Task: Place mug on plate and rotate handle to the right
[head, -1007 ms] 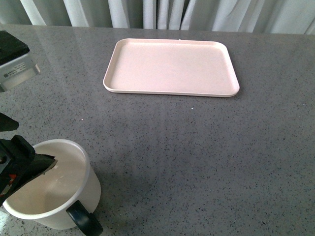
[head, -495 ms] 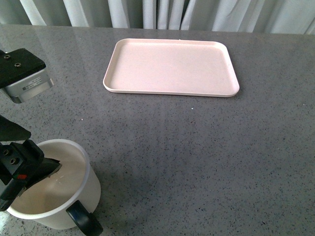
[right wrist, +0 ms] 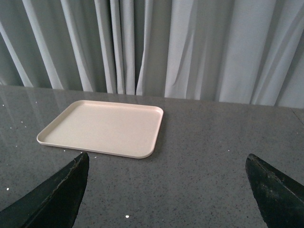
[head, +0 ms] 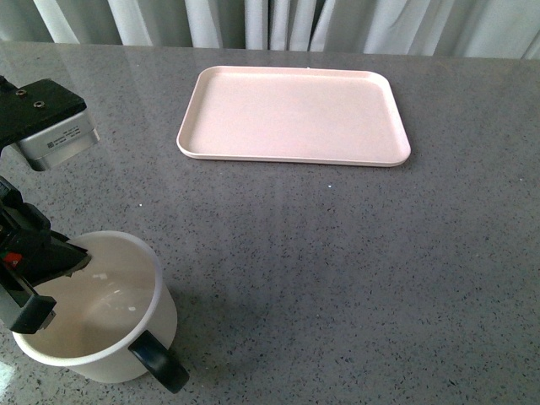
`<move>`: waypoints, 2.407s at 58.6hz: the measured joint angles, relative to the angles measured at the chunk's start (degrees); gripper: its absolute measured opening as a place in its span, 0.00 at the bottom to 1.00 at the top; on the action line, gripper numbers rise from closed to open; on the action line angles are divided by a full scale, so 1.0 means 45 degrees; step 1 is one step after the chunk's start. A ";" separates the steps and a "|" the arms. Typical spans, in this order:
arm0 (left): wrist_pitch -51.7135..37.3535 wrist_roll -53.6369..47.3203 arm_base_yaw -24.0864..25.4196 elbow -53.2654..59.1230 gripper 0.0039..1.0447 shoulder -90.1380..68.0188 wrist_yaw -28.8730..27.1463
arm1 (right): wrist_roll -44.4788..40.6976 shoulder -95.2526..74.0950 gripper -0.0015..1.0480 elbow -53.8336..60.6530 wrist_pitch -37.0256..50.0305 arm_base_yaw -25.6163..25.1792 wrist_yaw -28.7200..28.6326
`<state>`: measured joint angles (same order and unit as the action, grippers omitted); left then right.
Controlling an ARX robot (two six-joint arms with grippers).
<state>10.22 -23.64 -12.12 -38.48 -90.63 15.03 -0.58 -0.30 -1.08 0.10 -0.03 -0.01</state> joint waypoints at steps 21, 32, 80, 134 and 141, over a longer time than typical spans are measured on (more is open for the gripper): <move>0.0831 0.1039 0.0029 -0.2370 0.02 0.0160 0.0151 | 0.0000 0.0000 0.91 0.0000 0.0000 0.0000 0.0005; 0.1234 0.1433 -0.0559 -0.5406 0.02 -0.2001 0.0291 | 0.0000 0.0000 0.91 0.0000 0.0000 0.0000 0.0000; 0.5479 0.2127 -0.2118 -1.6655 0.02 -0.9758 0.0364 | 0.0000 0.0000 0.91 0.0000 0.0000 0.0000 0.0005; 0.9156 0.1554 -0.2166 -2.4047 0.02 -1.4377 0.0073 | 0.0000 0.0000 0.91 0.0000 0.0000 0.0000 0.0005; 0.9413 0.1549 -0.2220 -2.4480 0.02 -1.4615 0.0000 | 0.0000 0.0000 0.91 0.0000 0.0000 0.0000 0.0000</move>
<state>52.58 -16.67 -22.11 -148.64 -156.40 15.03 -0.58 -0.30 -1.08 0.10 -0.03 -0.01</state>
